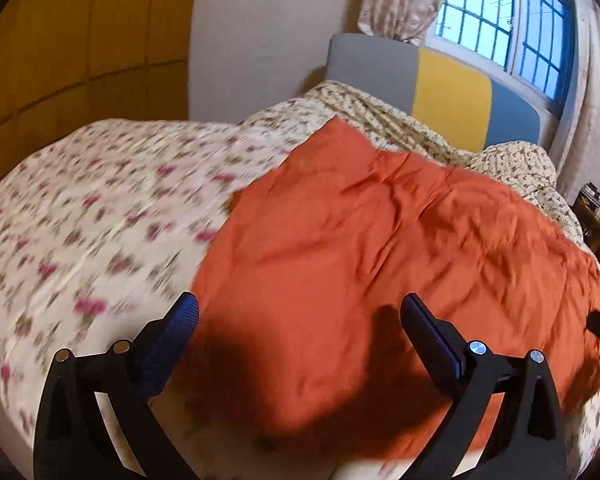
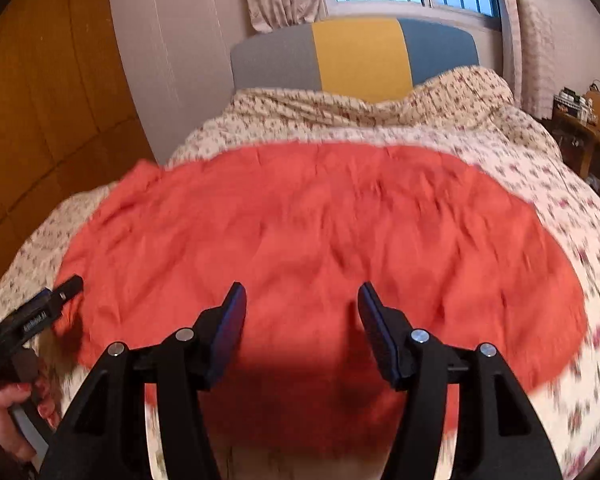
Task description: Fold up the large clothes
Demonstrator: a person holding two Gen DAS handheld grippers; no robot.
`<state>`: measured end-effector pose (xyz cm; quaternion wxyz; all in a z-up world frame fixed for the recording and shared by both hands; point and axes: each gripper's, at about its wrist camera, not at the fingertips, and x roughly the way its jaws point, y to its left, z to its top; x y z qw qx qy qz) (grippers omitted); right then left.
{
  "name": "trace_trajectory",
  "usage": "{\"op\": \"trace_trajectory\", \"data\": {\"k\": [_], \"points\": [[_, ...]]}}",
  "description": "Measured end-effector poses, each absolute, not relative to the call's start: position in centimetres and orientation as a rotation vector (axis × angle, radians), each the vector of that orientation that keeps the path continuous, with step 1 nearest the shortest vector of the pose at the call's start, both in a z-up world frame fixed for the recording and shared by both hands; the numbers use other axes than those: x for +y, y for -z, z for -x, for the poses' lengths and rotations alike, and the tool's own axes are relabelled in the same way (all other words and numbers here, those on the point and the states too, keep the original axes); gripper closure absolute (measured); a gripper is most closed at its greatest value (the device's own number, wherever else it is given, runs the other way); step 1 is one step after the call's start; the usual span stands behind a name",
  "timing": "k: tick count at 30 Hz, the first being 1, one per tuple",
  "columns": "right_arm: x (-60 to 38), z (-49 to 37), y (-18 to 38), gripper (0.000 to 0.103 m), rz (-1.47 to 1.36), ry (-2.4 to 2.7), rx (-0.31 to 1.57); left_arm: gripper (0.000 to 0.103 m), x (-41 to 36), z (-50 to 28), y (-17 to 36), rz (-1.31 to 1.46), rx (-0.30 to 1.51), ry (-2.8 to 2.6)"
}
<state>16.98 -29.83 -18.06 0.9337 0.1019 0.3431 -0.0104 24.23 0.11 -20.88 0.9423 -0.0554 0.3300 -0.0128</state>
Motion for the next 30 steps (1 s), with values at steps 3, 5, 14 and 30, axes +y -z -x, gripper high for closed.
{"op": "trace_trajectory", "data": {"k": [3, 5, 14, 30], "points": [[-29.7, -15.2, 18.8, 0.048, -0.224, 0.029, 0.718, 0.003, 1.1, -23.1, 21.8, 0.135, 0.739, -0.002], [-29.8, -14.4, 19.1, 0.054, -0.245, 0.021, 0.729, 0.003, 2.3, -22.5, 22.3, 0.213, 0.777, 0.015], [-30.2, -12.3, 20.3, 0.078, -0.343, -0.015, 0.763, 0.004, 2.8, -21.9, 22.4, 0.399, 0.795, 0.13], [-26.3, -15.0, 18.7, 0.091, -0.286, -0.122, 0.732, 0.009, 4.1, -24.1, 23.0, 0.567, 0.775, 0.132]]}}
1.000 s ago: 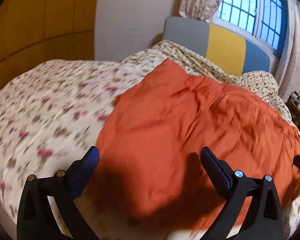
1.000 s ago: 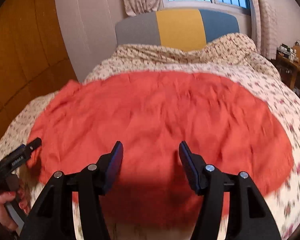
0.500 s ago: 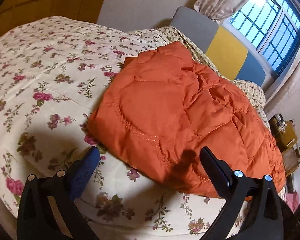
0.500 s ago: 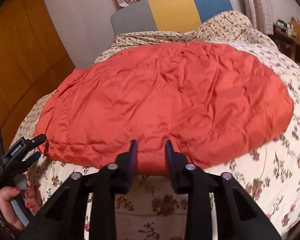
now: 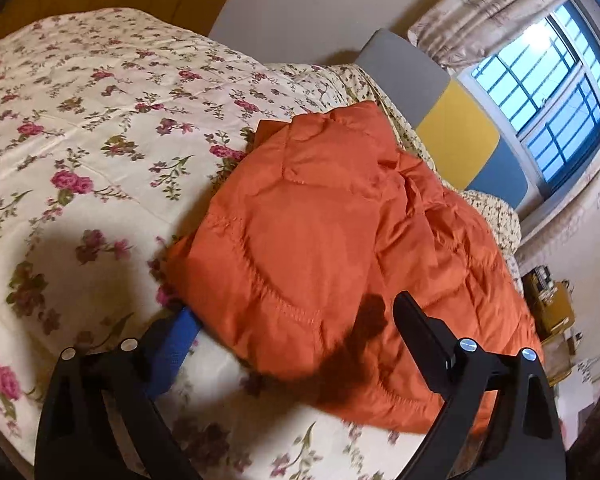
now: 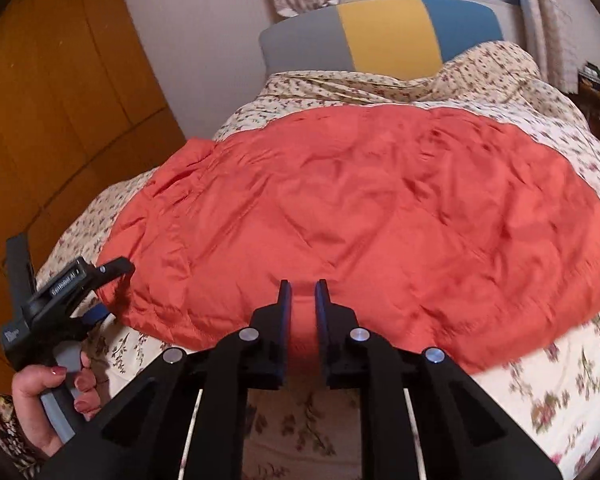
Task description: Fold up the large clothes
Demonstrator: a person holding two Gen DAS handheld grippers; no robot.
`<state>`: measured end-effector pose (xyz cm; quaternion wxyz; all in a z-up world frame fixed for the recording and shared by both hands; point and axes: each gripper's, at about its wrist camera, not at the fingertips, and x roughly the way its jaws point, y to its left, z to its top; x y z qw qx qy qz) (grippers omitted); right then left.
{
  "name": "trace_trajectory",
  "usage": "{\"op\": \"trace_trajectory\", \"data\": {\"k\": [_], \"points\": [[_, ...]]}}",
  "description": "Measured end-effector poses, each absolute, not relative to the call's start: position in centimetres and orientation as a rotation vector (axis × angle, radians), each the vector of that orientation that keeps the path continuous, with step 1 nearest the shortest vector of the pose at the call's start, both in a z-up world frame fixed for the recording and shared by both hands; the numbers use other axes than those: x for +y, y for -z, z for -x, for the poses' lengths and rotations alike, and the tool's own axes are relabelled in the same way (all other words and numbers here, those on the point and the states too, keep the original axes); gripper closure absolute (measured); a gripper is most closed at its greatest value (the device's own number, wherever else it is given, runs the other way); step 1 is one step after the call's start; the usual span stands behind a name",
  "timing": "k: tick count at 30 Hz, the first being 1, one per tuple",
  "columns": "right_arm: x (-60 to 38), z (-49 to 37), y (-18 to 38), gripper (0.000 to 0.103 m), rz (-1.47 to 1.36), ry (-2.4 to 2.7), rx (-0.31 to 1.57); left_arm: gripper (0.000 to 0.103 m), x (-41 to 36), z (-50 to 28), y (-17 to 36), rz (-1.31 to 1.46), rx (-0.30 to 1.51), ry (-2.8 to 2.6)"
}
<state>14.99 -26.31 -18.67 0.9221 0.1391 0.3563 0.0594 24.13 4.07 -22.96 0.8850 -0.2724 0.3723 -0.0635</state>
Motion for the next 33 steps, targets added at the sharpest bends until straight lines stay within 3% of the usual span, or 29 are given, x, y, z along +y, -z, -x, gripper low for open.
{"op": "trace_trajectory", "data": {"k": [3, 8, 11, 17, 25, 28, 33], "points": [[-25.5, -17.3, 21.1, 0.092, -0.239, -0.113, 0.836, 0.009, 3.8, -24.6, 23.0, 0.601, 0.766, 0.143], [-25.4, -17.4, 22.6, 0.092, -0.217, -0.136, 0.804, 0.009, 3.9, -24.8, 23.4, 0.663, 0.728, 0.167], [-25.5, -17.2, 22.8, 0.092, -0.223, -0.14, 0.796, 0.017, 4.3, -24.0, 23.4, 0.761, 0.717, 0.152], [-25.4, -16.8, 22.8, 0.092, -0.215, -0.133, 0.788, 0.022, 4.3, -24.9, 23.6, 0.827, 0.716, 0.181], [-25.2, -16.3, 22.8, 0.092, -0.206, -0.129, 0.783, 0.074, 5.1, -25.8, 24.2, 0.982, 0.713, 0.196], [-25.3, -16.3, 22.9, 0.092, -0.207, -0.129, 0.785, 0.081, 4.8, -25.2, 22.8, 0.979, 0.682, 0.213], [-25.7, -16.2, 22.9, 0.092, -0.23, -0.129, 0.79, 0.085, 2.1, -23.7, 17.4, 0.785, 0.56, 0.3]]}}
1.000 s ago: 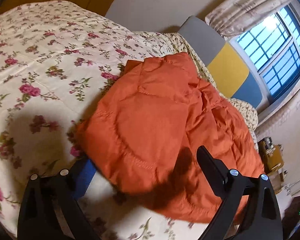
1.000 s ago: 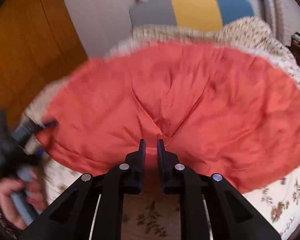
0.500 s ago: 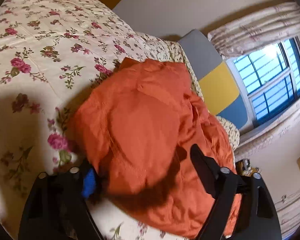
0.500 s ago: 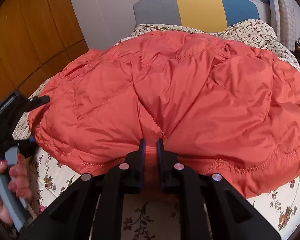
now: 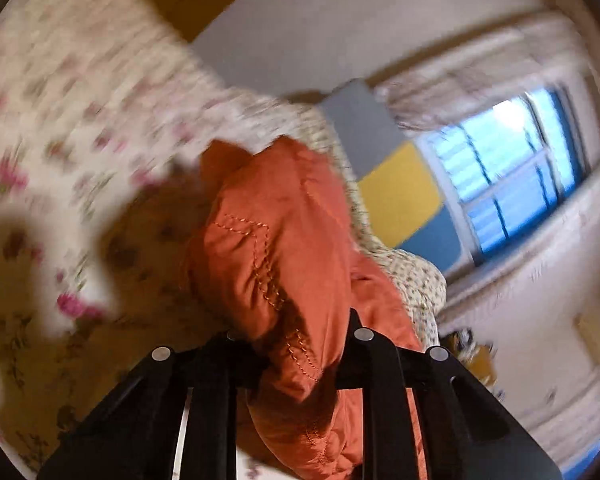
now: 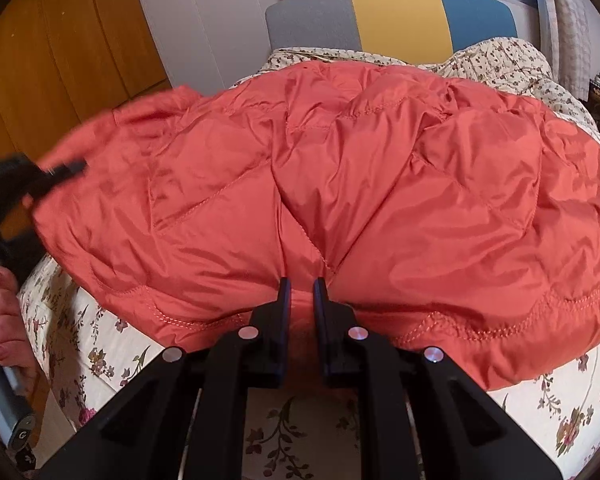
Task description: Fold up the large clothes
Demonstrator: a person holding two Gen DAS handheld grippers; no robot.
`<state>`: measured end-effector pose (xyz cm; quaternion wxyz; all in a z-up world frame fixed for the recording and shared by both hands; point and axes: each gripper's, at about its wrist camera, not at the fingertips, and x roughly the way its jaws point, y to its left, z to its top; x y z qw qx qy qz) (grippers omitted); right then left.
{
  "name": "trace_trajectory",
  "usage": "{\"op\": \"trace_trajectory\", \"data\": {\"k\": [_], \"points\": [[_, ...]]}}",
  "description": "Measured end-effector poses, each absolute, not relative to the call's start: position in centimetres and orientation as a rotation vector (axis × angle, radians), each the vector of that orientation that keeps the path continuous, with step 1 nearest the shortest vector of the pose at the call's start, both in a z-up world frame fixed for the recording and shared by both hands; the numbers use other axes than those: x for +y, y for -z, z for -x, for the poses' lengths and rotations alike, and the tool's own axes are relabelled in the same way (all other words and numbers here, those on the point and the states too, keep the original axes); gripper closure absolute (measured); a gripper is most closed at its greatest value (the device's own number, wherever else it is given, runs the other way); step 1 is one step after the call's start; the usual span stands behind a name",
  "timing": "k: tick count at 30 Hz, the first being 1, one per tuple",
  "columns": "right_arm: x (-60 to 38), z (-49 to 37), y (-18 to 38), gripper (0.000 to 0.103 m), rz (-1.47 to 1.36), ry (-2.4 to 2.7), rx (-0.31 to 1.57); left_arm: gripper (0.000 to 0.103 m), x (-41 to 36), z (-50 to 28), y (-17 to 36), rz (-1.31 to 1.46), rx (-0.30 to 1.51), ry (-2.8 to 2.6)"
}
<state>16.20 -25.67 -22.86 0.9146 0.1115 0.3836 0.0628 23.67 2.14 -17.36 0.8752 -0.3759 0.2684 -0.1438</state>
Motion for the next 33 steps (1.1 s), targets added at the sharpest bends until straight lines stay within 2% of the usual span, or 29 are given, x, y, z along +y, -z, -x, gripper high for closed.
{"op": "trace_trajectory", "data": {"k": [4, 9, 12, 13, 19, 26, 33], "points": [[-26.4, -16.3, 22.8, 0.092, -0.268, -0.132, 0.795, 0.085, -1.7, -22.1, 12.7, 0.604, 0.463, 0.436], [-27.6, -16.4, 22.2, 0.09, -0.318, -0.161, 0.815, 0.085, -6.2, -20.1, 9.6, 0.403, 0.386, 0.536], [-29.0, -15.3, 21.1, 0.07, -0.384, -0.185, 0.795, 0.085, -8.1, -19.5, 8.5, 0.326, 0.362, 0.557], [-29.6, -14.4, 20.5, 0.068, -0.385, -0.173, 0.768, 0.085, -8.2, -19.4, 8.5, 0.316, 0.36, 0.558], [-33.4, -9.7, 18.2, 0.067, -0.259, 0.097, 0.694, 0.085, -10.2, -18.6, 8.2, 0.257, 0.349, 0.564], [-39.1, -8.6, 20.3, 0.066, -0.404, 0.161, 0.727, 0.085, -13.6, -17.9, 7.9, 0.161, 0.324, 0.613], [-40.6, -6.2, 19.6, 0.063, -0.467, 0.186, 0.668, 0.085, -18.7, -16.8, 8.5, 0.017, 0.319, 0.666]]}}
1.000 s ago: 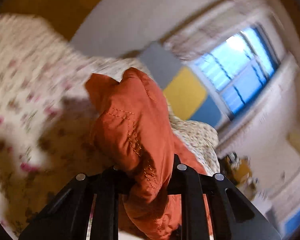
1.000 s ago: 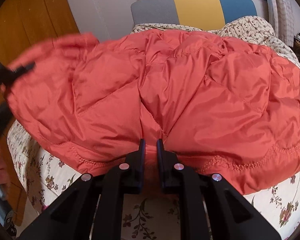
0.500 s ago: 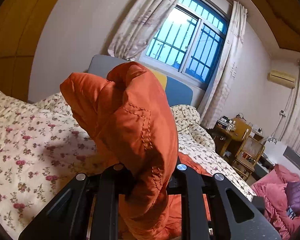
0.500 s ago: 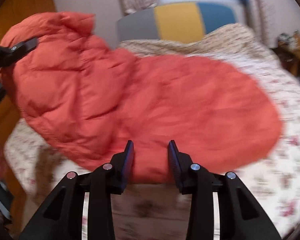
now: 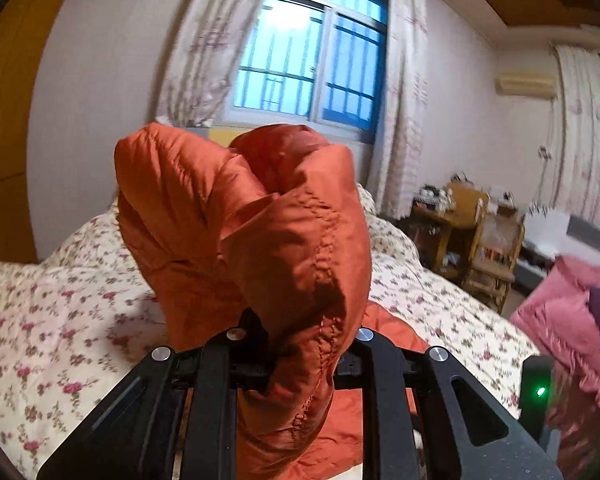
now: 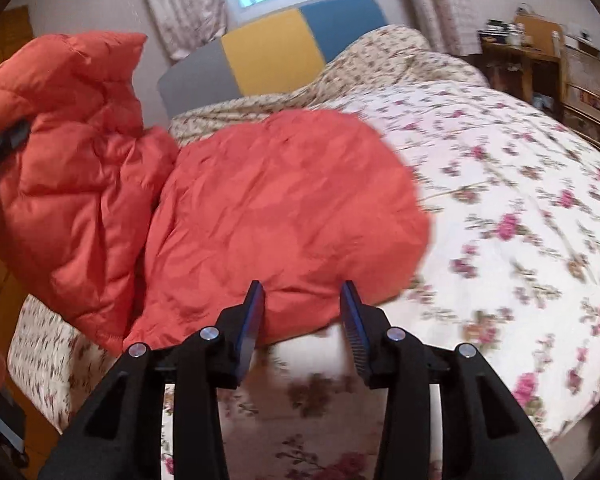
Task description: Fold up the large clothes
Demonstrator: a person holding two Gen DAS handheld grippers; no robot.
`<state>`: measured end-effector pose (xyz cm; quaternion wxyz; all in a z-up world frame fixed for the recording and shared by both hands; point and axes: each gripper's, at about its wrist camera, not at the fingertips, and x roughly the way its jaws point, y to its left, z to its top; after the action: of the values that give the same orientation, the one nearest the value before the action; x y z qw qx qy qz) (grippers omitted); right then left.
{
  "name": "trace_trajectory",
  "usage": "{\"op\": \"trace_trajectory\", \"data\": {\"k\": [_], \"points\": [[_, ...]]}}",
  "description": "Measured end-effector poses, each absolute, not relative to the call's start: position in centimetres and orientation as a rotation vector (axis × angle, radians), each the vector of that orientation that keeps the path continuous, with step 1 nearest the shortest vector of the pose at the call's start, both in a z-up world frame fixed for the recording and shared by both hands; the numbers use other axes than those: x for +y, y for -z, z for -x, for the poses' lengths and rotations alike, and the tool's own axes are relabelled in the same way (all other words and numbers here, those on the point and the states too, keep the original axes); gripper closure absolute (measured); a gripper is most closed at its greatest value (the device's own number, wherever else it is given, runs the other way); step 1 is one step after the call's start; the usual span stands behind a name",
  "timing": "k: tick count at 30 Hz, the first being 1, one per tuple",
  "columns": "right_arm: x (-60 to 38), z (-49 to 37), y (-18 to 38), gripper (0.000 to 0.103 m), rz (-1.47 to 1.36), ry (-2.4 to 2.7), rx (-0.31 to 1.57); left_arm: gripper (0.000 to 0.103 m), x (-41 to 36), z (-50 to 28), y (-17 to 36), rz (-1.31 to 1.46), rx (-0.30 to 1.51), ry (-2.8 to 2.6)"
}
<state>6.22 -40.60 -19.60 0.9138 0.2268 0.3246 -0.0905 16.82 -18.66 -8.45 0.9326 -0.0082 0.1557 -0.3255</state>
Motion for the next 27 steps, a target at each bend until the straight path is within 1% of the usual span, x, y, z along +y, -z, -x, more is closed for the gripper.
{"op": "trace_trajectory", "data": {"k": [11, 15, 17, 19, 20, 24, 27], "points": [[-45.5, -1.8, 19.5, 0.062, -0.559, 0.346, 0.656, 0.085, -25.8, -15.9, 11.4, -0.119, 0.367, 0.766], [-46.4, -0.5, 18.9, 0.062, -0.576, 0.358, 0.638, 0.084, -29.0, -15.4, 13.5, -0.216, 0.402, 0.799], [-46.6, 0.0, 18.3, 0.062, -0.589, 0.348, 0.619, 0.082, -30.4, -15.1, 14.8, -0.269, 0.412, 0.814], [-46.8, 0.1, 17.6, 0.061, -0.589, 0.334, 0.601, 0.07, -31.5, -14.9, 16.2, -0.28, 0.423, 0.843], [-47.0, 0.0, 17.3, 0.061, -0.579, 0.335, 0.597, 0.068, -31.7, -14.8, 16.8, -0.269, 0.428, 0.848], [-47.2, -0.3, 16.7, 0.061, -0.574, 0.33, 0.587, 0.067, -32.0, -14.5, 18.1, -0.267, 0.408, 0.851], [-47.4, 0.2, 15.5, 0.061, -0.623, 0.263, 0.522, 0.067, -31.7, -14.4, 18.4, -0.273, 0.398, 0.867]]}}
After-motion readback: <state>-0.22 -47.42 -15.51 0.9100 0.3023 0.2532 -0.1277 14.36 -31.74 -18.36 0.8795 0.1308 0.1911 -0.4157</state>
